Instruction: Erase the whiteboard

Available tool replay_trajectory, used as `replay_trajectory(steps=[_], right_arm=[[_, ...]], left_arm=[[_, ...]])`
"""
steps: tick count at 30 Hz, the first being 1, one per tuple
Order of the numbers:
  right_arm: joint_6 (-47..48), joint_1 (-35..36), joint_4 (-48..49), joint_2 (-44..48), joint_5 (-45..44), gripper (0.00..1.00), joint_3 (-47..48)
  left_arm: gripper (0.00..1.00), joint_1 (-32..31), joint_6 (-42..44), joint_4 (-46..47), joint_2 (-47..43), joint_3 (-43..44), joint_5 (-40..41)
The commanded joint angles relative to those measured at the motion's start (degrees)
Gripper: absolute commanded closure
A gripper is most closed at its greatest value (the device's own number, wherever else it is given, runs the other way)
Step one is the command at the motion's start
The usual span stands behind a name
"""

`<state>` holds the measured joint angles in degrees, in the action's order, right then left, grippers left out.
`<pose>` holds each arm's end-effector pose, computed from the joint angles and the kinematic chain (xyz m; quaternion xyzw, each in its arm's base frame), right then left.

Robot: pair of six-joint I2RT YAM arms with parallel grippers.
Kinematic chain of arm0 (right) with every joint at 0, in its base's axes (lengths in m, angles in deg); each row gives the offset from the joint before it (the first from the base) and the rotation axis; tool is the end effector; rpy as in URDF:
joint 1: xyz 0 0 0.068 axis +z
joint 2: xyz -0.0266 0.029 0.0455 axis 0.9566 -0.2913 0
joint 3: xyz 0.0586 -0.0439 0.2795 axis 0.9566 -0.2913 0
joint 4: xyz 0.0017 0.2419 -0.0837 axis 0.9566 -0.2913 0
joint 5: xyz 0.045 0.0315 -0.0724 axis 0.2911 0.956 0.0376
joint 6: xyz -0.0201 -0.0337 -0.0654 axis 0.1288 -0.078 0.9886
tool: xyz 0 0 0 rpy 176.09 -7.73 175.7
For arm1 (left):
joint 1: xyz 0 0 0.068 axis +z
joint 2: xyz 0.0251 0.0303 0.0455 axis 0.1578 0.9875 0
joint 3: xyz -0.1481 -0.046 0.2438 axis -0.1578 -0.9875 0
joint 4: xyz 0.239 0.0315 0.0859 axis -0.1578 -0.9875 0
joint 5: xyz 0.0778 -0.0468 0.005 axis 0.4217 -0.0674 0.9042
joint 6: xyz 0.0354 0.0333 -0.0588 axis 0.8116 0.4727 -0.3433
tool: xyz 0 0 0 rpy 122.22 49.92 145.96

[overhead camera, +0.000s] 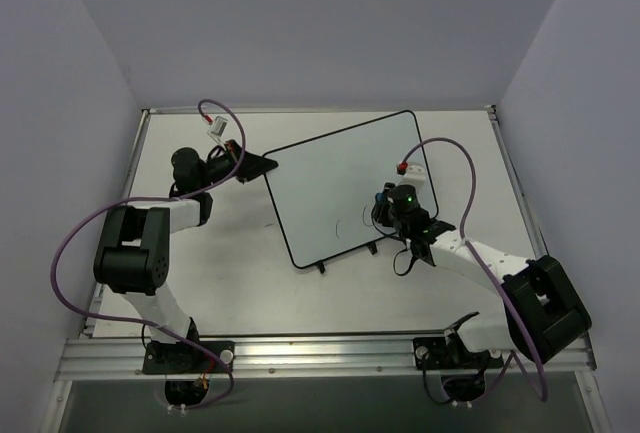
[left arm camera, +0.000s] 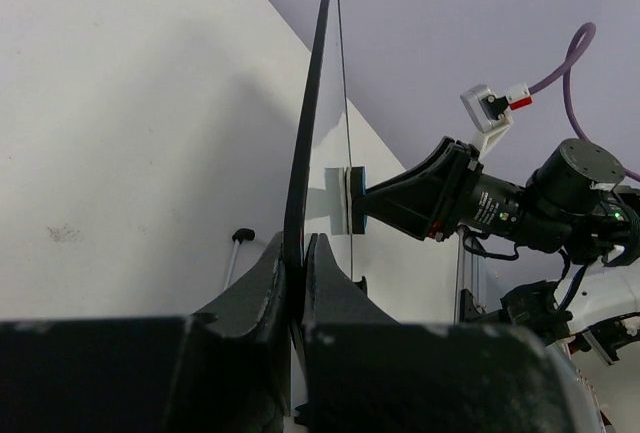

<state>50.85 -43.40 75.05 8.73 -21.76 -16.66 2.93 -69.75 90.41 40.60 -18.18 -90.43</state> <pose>0.2672 0.1350 0.2226 0.0467 0.8185 0.1833 0.5425 0.3700 -0.0924 0.2484 0.0915 0.6775 -0.5793 0.4437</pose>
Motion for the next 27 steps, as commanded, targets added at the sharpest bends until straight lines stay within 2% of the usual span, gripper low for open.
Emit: replay_trajectory(steps=[1, 5, 10, 13, 16, 21, 24, 27], right_arm=[[0.3, 5.7, 4.1, 0.1, 0.5, 1.0, -2.6], [-1.6, 13.0, 2.2, -2.9, -3.4, 1.0, 0.5], [-2.9, 15.5, -0.8, -3.6, -5.9, 1.0, 3.5], [-0.8, 12.8, -4.2, -4.0, -6.2, 1.0, 5.7], [0.4, 5.3, -6.8, -4.6, -2.9, 1.0, 6.5], [2.1, 0.6, -7.1, -3.1, -3.2, 1.0, 4.0], [3.3, 0.6, -4.3, -2.6, 1.2, 1.0, 2.6], [3.6, 4.3, -1.5, -2.0, 3.3, 1.0, 2.8]], left_arm=[[0.98, -1.7, 14.5, 3.9, -1.3, -1.1, -2.5], [0.98, -1.7, 15.0, 3.0, -2.1, -1.2, -2.2], [0.98, -1.8, 15.3, 2.5, -2.6, -1.2, -2.7], [0.98, -1.7, 15.4, 2.4, -2.6, -1.3, -2.8], [0.98, -1.7, 15.4, 2.5, -2.5, -1.2, -3.0], [0.98, -1.7, 15.3, 2.7, -2.5, -1.1, -3.3], [0.98, -1.7, 15.5, 2.2, -2.7, -1.1, -3.3], [0.98, -1.8, 15.6, 2.1, -2.7, -1.1, -3.4]])
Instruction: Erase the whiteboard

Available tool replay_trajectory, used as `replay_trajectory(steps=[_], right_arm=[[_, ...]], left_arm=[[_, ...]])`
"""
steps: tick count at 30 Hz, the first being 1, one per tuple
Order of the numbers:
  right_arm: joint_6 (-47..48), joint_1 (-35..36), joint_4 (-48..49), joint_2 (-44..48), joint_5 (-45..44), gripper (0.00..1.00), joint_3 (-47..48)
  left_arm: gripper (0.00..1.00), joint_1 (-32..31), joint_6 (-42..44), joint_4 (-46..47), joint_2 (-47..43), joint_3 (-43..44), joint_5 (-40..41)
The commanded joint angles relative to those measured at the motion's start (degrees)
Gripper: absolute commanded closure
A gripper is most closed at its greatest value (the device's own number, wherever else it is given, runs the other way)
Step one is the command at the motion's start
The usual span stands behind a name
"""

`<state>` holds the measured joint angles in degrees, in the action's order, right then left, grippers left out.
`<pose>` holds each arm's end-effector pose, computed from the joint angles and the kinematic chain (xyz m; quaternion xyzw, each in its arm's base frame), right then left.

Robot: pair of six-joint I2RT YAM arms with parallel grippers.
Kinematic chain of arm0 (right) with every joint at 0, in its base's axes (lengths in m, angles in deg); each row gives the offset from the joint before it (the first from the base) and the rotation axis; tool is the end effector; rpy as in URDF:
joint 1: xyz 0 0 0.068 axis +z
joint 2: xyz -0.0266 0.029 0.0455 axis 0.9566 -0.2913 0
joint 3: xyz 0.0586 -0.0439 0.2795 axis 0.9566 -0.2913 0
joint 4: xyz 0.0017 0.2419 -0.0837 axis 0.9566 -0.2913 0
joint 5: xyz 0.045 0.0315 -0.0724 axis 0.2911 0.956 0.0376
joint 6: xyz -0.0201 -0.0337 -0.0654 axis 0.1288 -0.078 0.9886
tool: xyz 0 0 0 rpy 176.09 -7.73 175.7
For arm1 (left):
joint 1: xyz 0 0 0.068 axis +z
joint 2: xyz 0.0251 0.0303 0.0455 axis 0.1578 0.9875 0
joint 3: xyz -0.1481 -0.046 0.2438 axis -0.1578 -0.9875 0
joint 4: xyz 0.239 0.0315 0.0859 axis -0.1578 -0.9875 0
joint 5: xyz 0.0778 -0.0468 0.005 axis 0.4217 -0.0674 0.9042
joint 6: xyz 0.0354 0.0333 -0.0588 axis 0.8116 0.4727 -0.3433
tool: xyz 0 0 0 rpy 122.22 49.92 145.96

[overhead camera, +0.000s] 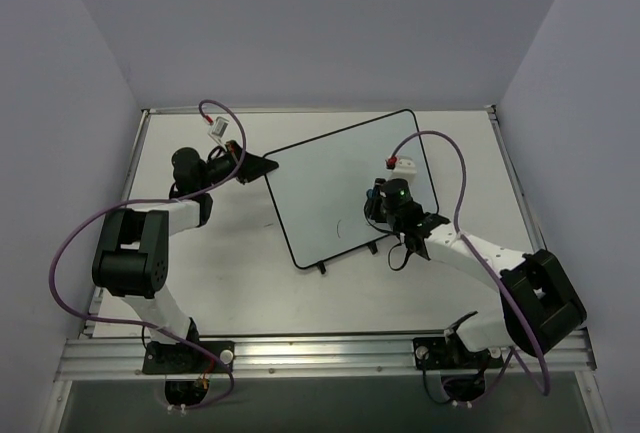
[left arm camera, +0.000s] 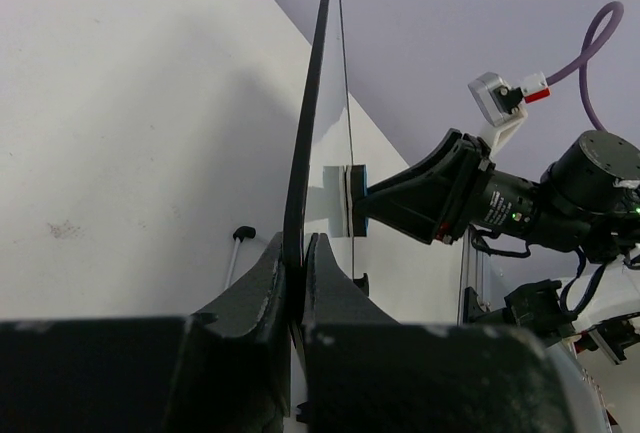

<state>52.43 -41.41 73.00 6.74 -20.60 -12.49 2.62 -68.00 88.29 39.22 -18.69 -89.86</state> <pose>0.2737 0.1527 0.2334 0.0155 0.8195 0.1933 0.5392 0.3659 -0.0937 0.2502 0.0944 0.6816 -0.5721 0.4464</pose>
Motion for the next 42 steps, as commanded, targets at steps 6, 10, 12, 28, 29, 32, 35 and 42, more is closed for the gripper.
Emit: replay_trajectory(steps=[6, 10, 12, 28, 29, 32, 35, 42], right_arm=[[0.1, 17.9, 4.1, -1.9, -4.5, 1.0, -0.6], [-2.8, 24.0, 9.0, -4.4, -7.7, 1.0, -3.8], [-5.1, 26.2, 9.3, -5.5, -10.1, 1.0, -5.1], [-8.4, 9.1, -1.1, 2.3, -14.1, 1.0, -7.4], [-9.3, 7.4, -1.6, 2.8, -14.7, 1.0, -7.4], [-10.8, 2.5, -2.6, 3.3, -11.2, 1.0, -7.2], [-11.5, -0.2, -1.5, 3.9, -8.2, 1.0, -8.3], [-16.5, -2.7, -1.7, 3.4, -8.4, 1.0, -10.2]], left_arm=[[0.98, -1.4, 13.9, 4.1, -1.0, -0.5, -3.9], [0.98, -1.4, 14.0, 4.0, -1.0, -0.5, -4.0], [0.98, -1.3, 14.1, 3.8, -1.2, -0.5, -3.9], [0.98, -1.2, 13.6, 4.3, -1.4, -0.3, -5.4], [0.98, -1.2, 13.6, 4.3, -1.4, -0.4, -5.5], [0.98, -1.2, 13.9, 3.7, -1.7, -0.3, -5.6], [0.98, -1.0, 14.1, 3.6, -2.0, -0.2, -5.7], [0.98, -0.8, 14.0, 3.6, -2.0, -0.1, -5.8]])
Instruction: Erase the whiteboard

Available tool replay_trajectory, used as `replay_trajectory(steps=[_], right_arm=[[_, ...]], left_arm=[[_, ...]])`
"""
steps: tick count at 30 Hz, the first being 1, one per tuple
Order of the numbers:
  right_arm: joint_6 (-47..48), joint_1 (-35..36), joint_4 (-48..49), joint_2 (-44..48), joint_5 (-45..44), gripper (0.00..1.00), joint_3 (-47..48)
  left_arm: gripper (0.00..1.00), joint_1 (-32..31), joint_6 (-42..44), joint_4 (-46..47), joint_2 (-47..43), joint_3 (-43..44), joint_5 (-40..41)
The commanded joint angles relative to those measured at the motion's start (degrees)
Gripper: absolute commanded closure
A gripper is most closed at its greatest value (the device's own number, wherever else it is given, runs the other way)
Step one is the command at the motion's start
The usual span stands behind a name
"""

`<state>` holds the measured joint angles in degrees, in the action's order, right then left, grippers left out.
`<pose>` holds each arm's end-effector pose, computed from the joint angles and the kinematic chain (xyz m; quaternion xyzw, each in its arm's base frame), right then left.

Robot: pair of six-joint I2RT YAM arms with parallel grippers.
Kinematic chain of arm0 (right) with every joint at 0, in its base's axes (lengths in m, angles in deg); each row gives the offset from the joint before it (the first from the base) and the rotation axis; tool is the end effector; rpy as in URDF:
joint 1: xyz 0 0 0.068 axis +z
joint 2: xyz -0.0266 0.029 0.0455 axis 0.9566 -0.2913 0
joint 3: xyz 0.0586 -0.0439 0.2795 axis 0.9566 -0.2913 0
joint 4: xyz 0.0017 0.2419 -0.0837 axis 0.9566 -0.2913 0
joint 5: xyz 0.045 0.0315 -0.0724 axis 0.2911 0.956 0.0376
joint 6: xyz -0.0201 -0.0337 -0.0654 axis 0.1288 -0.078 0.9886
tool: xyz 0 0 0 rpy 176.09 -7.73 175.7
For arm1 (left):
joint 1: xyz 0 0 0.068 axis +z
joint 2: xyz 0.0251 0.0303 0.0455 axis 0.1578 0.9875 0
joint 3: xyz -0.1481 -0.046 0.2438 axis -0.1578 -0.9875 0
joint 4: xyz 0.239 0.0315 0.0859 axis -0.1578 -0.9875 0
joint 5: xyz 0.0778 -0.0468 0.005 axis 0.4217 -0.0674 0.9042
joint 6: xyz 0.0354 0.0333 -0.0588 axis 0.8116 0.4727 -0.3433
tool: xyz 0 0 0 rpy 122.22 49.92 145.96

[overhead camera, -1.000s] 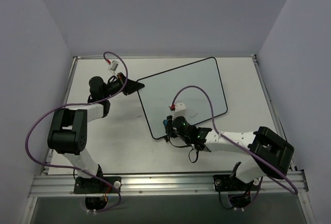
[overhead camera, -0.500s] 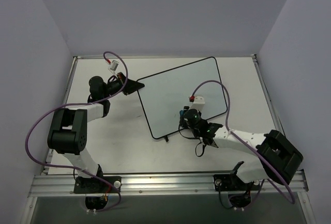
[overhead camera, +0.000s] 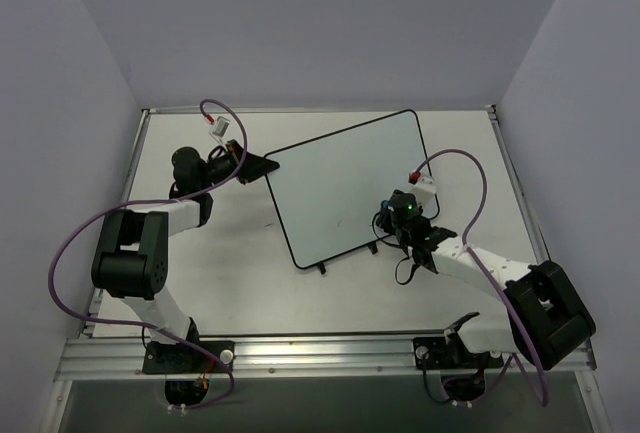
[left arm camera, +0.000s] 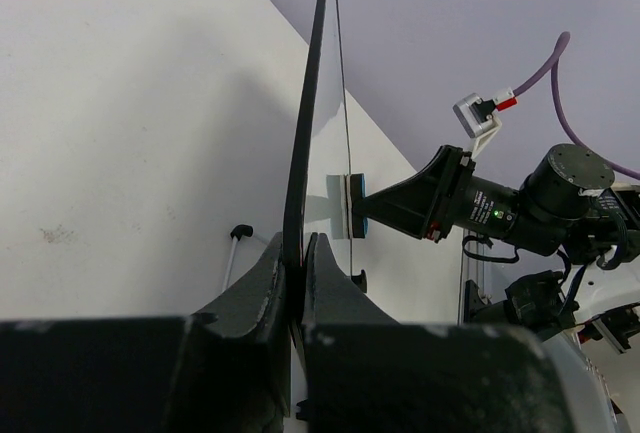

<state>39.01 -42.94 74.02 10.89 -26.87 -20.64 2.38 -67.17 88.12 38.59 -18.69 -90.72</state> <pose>0.2534 0.1233 0.2074 0.1500 0.8168 0.1951 0.5218 0.3632 -0.0955 0.2536 0.1083 0.6782 -0.5726 0.4478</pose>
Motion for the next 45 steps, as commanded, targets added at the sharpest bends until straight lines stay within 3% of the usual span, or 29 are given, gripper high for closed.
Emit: replay_trajectory(steps=[1, 6, 10, 17, 20, 22, 27, 38, 45], right_arm=[[-4.2, -1.1, -2.7, -0.7, -2.3, 1.0, -2.5], [-3.1, 0.5, 7.6, 0.5, 4.1, 1.0, -7.1], [0.5, 8.5, 14.7, -1.7, 3.9, 1.0, -6.0], [-2.7, 15.5, 10.8, -5.5, -2.1, 1.0, -1.4], [-2.6, 14.3, 7.3, -5.9, -3.6, 1.0, -0.7], [-2.4, 9.8, 5.0, -5.7, -1.7, 1.0, -1.0], [1.4, 6.3, 5.5, -1.6, 2.1, 1.0, -1.7], [0.5, 24.6, 5.3, -9.1, -6.8, 1.0, 9.2], [-3.3, 25.3, 2.8, -9.8, -13.3, 1.0, 7.8]], left_arm=[[0.98, -0.5, 13.1, 3.8, -1.3, -0.1, -4.9], [0.98, -0.5, 13.1, 3.8, -1.5, 0.0, -5.0], [0.98, -0.5, 12.5, 4.6, -1.1, -0.1, -5.2], [0.98, -0.5, 12.4, 4.6, -0.9, 0.0, -5.4], [0.98, -0.4, 12.3, 4.8, -0.9, -0.1, -5.5], [0.98, -0.5, 12.2, 5.0, -0.8, 0.1, -5.6], [0.98, -0.5, 11.0, 6.5, 0.2, 0.1, -5.8], [0.98, -0.4, 11.3, 5.7, -0.3, 0.0, -6.1], [0.98, -0.1, 11.4, 4.7, -1.0, 0.5, -7.0]])
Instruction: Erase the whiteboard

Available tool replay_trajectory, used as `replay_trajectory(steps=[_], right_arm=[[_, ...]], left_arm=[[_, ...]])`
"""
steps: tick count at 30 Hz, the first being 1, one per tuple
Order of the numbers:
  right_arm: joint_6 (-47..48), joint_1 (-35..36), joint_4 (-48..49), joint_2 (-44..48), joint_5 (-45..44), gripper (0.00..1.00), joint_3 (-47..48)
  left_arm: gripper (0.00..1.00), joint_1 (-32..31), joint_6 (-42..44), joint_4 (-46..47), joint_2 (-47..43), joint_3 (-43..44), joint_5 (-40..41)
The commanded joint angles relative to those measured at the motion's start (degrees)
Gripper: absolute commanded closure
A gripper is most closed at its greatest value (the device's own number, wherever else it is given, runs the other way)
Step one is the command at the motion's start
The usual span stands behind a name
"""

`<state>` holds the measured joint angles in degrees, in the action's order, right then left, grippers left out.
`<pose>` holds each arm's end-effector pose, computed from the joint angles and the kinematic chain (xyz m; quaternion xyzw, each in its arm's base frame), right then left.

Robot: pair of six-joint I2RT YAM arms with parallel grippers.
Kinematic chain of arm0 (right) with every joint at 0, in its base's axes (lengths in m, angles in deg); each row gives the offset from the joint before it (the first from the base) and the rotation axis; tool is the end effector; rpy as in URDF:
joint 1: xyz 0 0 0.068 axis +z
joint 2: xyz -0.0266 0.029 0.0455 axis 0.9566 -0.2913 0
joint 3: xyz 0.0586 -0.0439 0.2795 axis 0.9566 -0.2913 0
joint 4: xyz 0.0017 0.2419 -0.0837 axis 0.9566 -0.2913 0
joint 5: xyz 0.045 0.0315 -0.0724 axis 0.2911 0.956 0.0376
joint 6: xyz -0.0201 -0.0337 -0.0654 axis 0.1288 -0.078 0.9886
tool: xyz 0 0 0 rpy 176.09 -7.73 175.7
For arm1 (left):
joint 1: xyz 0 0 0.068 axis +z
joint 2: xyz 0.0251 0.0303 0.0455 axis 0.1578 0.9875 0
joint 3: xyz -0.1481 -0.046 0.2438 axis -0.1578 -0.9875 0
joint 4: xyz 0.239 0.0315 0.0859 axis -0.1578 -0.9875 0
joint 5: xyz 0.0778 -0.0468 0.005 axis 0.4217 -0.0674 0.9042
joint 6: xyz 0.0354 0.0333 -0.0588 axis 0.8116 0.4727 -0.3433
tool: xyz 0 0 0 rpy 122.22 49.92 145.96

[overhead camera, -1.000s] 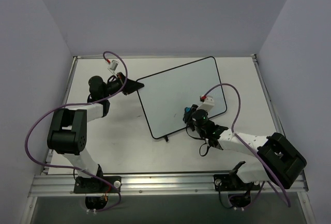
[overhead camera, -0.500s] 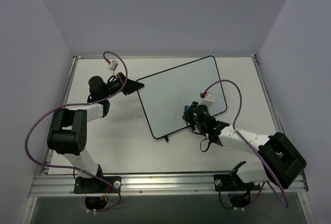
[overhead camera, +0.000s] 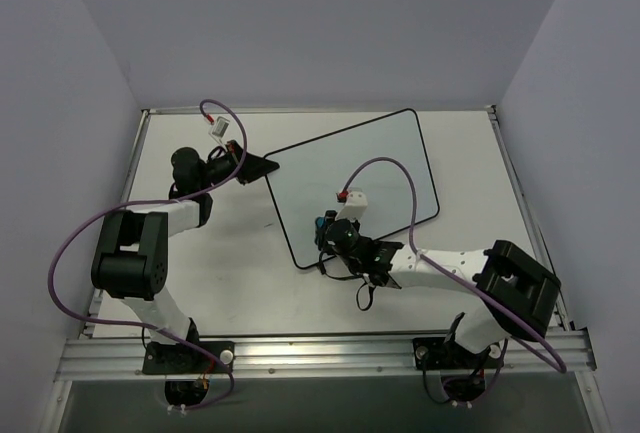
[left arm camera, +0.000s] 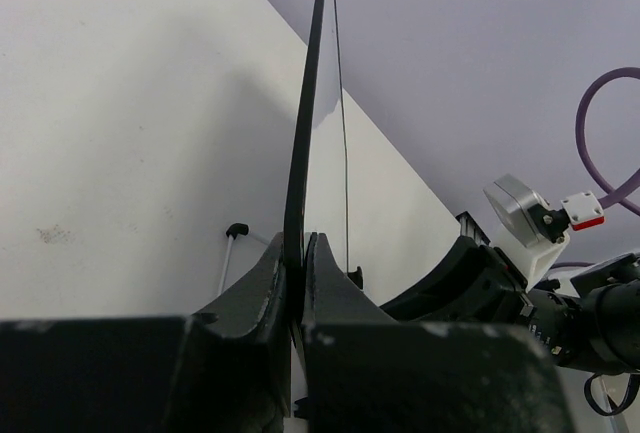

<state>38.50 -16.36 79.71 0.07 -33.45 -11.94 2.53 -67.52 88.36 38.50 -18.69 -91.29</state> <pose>0.2035 0.2599 0.2180 0.0019 0.8093 0.2971 0.5067 0.3626 -0.0948 0.2546 0.1104 0.6769 -0.5751 0.4459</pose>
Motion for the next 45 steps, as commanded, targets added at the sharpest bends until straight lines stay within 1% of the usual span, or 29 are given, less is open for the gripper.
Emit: replay_trajectory(steps=[1, 2, 6, 7, 8, 11, 12, 13, 17, 19, 26, 31, 37, 40, 42, 45], right_arm=[[-2.8, -1.9, -3.4, 1.8, -6.9, 1.0, -1.4], [-2.8, -2.9, -3.9, 3.4, -6.8, 1.0, -2.8], [-1.8, -10.7, -3.5, 9.0, -2.8, 1.0, -7.3], [-1.4, -13.6, -3.9, 10.1, -2.6, 1.0, -7.9], [-1.2, -14.6, -5.1, 12.2, -2.8, 1.0, -8.3], [-1.4, -18.1, -7.2, 14.5, -3.0, 1.0, -9.0], [-1.4, -19.3, -7.3, 14.5, -2.1, 1.0, -9.2], [-0.9, -21.5, -7.0, 14.6, 0.9, 1.0, -9.5], [0.1, -22.3, -3.7, 17.5, 4.5, 1.0, -11.4], [0.3, -22.3, -3.9, 20.1, 4.8, 1.0, -11.5], [3.7, -23.0, -8.6, 28.0, 4.8, 1.0, -9.3], [6.1, -24.4, -11.6, 30.7, 5.7, 1.0, -6.5], [7.8, -26.9, -14.0, 32.0, 7.3, 1.0, -5.1], [7.9, -27.4, -13.9, 32.9, 7.8, 1.0, -5.6], [8.5, -28.4, -14.4, 32.8, 7.7, 1.0, -5.7], [9.2, -30.5, -14.4, 33.2, 9.0, 1.0, -6.3]], left_arm=[[0.98, -0.1, 11.7, 4.1, -1.1, 0.7, -6.6], [0.98, 0.1, 11.8, 3.8, -1.4, 0.8, -6.7], [0.98, 0.4, 11.8, 2.4, -1.6, 1.4, -7.9], [0.98, 0.5, 11.7, 2.2, -1.7, 1.5, -8.0], [0.98, 0.5, 11.8, 1.9, -1.7, 1.5, -8.1], [0.98, 0.7, 11.8, 1.4, -1.8, 1.6, -8.3], [0.98, 0.9, 11.6, 1.3, -1.8, 1.5, -8.4], [0.98, 1.2, 11.3, 1.3, -1.9, 1.6, -8.8], [0.98, 2.4, 10.1, 1.7, -3.5, 1.0, -9.5], [0.98, 3.0, 9.8, 1.2, -4.8, 0.6, -9.6], [0.98, 4.8, 10.8, -1.2, -8.2, -0.8, -10.1], [0.98, 6.0, 11.6, -3.1, -9.9, -2.3, -10.1], [0.98, 6.3, 15.9, -11.2, -11.6, -2.3, -10.8], [0.98, 6.3, 17.6, -13.3, -11.9, -2.9, -10.0], [0.98, 6.3, 19.4, -16.2, -11.6, -2.4, -9.7], [0.98, 6.3, 20.5, -17.7, -12.0, -2.4, -9.1]])
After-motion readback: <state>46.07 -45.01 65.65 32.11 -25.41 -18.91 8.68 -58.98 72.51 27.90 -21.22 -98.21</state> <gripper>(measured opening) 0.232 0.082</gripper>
